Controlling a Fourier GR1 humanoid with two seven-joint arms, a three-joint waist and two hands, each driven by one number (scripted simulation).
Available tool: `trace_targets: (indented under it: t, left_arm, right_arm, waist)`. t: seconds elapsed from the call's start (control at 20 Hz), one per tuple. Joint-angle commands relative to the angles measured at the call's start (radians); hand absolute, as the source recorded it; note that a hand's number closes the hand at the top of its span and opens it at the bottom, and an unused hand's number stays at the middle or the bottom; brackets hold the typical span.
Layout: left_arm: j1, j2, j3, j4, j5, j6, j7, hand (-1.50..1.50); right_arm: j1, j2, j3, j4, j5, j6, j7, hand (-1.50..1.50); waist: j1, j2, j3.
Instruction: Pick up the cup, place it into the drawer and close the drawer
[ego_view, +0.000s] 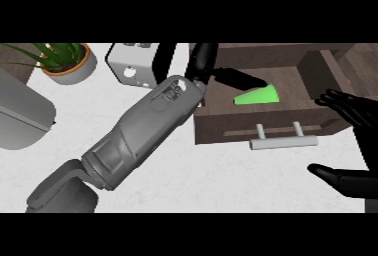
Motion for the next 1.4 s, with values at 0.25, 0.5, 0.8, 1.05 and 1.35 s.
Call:
trace_targets:
  t: [0.25, 0.5, 0.8, 1.05, 1.35]
  left_arm:
    - [-0.026, 0.000, 0.064, -0.090, 0.050, 0.029, 0.049, -1.50]
    - [0.077, 0.114, 0.112, -0.166, 0.049, -0.030, 0.033, -1.50]
    - [0.169, 0.188, 0.147, -0.286, 0.022, -0.049, 0.068, -1.50]
    - [0.314, 0.320, 0.162, -0.496, 0.039, -0.078, 0.147, -1.50]
    - [0.452, 0.374, 0.178, -0.644, 0.046, -0.083, 0.165, -1.50]
  right_arm:
    - [0.100, -0.111, 0.030, -0.106, 0.093, 0.121, -0.004, 1.50]
    - [0.066, -0.139, 0.057, -0.150, 0.216, 0.085, 0.057, 1.50]
    - [0.068, -0.082, 0.155, -0.100, 0.413, 0.024, 0.045, 1.50]
    - [-0.028, -0.091, 0.169, 0.013, 0.537, -0.030, 0.032, 1.50]
    - [-0.020, -0.082, 0.353, 0.171, 0.840, -0.135, -0.097, 1.50]
  waist:
    - [0.052, -0.017, -0.001]
    - [0.076, -0.017, -0.002]
    - [0.076, -0.014, -0.001]
    - [0.102, -0.018, -0.001]
    - [0.114, -0.015, 0.000]
